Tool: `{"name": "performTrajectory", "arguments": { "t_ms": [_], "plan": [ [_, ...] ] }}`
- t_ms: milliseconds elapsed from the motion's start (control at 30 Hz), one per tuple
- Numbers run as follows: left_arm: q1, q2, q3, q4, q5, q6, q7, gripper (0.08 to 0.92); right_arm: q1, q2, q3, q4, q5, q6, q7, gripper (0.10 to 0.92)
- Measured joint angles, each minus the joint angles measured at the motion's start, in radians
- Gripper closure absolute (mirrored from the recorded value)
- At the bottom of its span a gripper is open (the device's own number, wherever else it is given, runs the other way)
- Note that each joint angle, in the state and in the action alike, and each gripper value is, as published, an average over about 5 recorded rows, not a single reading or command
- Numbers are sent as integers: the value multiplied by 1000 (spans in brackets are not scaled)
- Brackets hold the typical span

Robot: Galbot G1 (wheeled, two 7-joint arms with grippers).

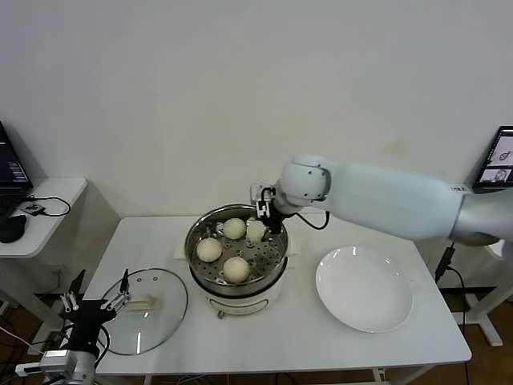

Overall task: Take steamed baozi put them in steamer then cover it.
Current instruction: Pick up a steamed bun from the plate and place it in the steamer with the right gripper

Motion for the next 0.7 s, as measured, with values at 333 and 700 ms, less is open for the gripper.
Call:
{"name": "performTrajectory", "arguments": {
  "t_ms": [333, 700],
  "plan": [
    [-5, 2, -3, 8, -2, -1, 0, 177, -49, 51, -16, -61, -33, -20, 20, 499],
    [-5, 1, -5, 2, -1, 0, 0, 177, -57, 52, -13, -60, -33, -29, 24, 314]
  ]
}}
